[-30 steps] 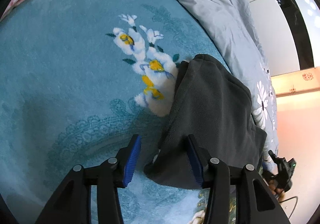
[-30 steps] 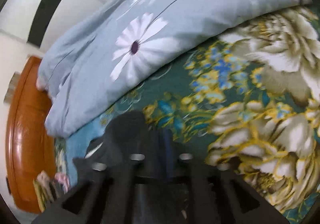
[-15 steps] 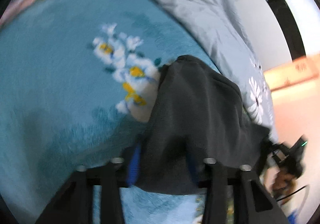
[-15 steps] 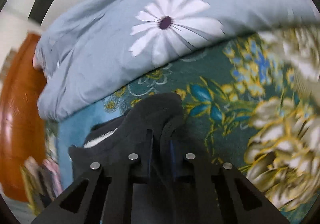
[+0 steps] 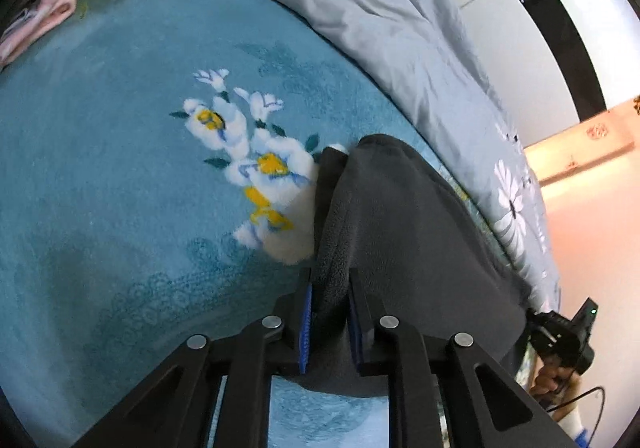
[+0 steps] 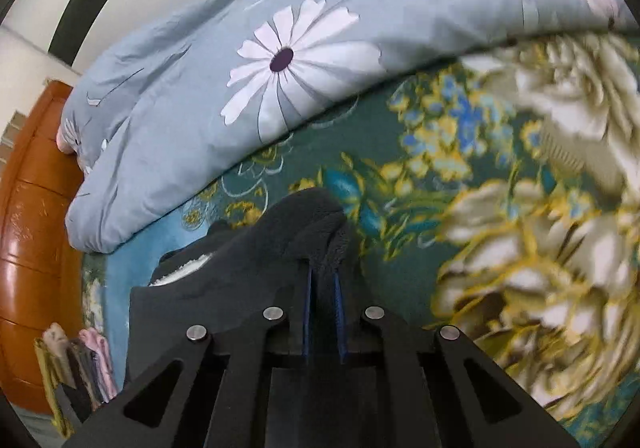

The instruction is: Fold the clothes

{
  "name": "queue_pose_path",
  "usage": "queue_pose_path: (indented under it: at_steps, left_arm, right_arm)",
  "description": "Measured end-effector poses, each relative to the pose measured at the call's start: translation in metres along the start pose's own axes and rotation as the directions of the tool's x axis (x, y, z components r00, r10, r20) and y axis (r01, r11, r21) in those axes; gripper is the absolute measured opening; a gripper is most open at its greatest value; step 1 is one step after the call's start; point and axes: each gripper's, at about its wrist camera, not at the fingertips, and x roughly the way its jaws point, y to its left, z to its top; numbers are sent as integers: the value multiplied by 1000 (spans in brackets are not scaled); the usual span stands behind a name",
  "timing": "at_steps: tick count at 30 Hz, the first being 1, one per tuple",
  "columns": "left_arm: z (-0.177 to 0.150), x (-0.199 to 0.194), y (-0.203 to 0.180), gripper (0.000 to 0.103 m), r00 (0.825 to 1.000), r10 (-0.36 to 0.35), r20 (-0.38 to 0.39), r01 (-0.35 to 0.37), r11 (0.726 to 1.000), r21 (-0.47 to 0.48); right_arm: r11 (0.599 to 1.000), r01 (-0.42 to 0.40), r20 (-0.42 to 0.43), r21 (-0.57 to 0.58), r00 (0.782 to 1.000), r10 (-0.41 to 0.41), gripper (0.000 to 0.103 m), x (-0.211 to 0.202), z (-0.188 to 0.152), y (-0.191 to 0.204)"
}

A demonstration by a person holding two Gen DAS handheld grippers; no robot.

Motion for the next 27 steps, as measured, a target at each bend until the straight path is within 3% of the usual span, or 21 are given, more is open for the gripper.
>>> queue_pose_path:
  at_steps: [3,5,6,7,8,10,14,20,23,27]
  left_arm:
    - [-2,-6,9,30,999,-31,10,32,997,-76]
    - [-4,-11,15,46,999,-51,18,53,991,-126]
    - [-4,-13,18,63,998,-61,22,64,986,-151]
    - [-5,-15,21,72,997,-71,27,75,981,-176]
    - [-6,-17,24,73,996,-81,32,86,976,-201]
    - [-7,-22,30,76,994,-100,42,108,962,-250]
    - [-11,-21,42,81,990,-136,29,137,930,-340]
    - [-28,-16,31,89,971,-240,-22,216,908,-360]
    - [-39,-13,22,95,967,-251,-51,218,911,-350]
    - [-50,3,10,96,972,-206,-115,162,936,-311]
  right_arm:
    - [999,15,-9,-35,1000,-15,14,-2,2,6]
    - [998,14,-6,-58,1000,-15,16,-10,6,12]
    - [998,6,1,-63,1000,-6,21,-16,7,15]
    - [998,-6,12,-63,1000,6,34,-23,6,16]
    - [998,-21,20,-55,1000,22,49,-29,2,13]
    - [998,-57,29,-28,998,58,59,-40,-9,3]
    - [989,-123,-18,83,992,125,62,-51,-42,-31]
    - [962,-156,-56,224,983,172,65,-62,-86,-80]
    - [934,-214,-48,285,970,237,83,-65,-106,-96]
    - [924,-249,-76,292,957,282,85,-53,-128,-98]
